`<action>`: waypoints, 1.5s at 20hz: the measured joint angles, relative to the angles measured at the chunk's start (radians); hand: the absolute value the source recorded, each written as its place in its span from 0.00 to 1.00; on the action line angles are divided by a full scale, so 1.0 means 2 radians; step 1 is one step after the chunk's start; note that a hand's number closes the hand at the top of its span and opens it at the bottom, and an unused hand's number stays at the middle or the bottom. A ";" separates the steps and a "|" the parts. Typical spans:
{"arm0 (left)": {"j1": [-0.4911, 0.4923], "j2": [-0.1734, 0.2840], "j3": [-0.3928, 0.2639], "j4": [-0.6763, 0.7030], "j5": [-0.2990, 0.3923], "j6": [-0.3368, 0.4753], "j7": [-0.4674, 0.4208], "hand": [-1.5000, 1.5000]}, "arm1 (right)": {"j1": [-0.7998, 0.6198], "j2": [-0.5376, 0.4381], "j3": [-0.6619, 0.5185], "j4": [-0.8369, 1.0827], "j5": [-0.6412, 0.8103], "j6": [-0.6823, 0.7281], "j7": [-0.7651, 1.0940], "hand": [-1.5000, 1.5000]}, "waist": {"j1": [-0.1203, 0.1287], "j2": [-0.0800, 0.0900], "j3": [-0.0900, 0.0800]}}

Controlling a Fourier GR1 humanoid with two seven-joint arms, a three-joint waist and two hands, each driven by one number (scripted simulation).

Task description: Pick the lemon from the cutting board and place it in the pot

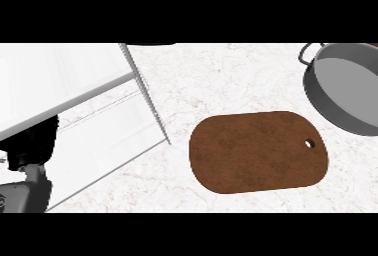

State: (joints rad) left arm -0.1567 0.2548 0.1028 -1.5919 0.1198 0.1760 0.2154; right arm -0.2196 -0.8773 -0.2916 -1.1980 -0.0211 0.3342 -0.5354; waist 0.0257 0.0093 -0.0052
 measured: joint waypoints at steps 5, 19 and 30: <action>-0.007 -0.002 -0.003 0.001 -0.004 0.000 0.008 0.50 | -0.064 0.009 0.013 0.093 0.037 -0.025 -0.034 1.00 | 0.006 0.002 0.001; -0.027 -0.013 -0.013 0.009 -0.014 0.002 0.009 0.50 | -0.201 0.053 0.062 0.323 0.217 -0.238 -0.110 1.00 | 0.023 0.010 0.002; -0.028 -0.013 -0.010 0.008 -0.009 -0.008 0.003 0.50 | -0.264 0.078 0.063 0.457 0.215 -0.118 -0.140 0.00 | 0.028 0.014 0.004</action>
State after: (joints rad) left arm -0.2127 0.2282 0.0825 -1.5758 0.1016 0.1610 0.2206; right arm -0.7475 -0.7213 -0.1662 -0.2834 0.4091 0.0973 -0.8148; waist 0.0816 0.0364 0.0022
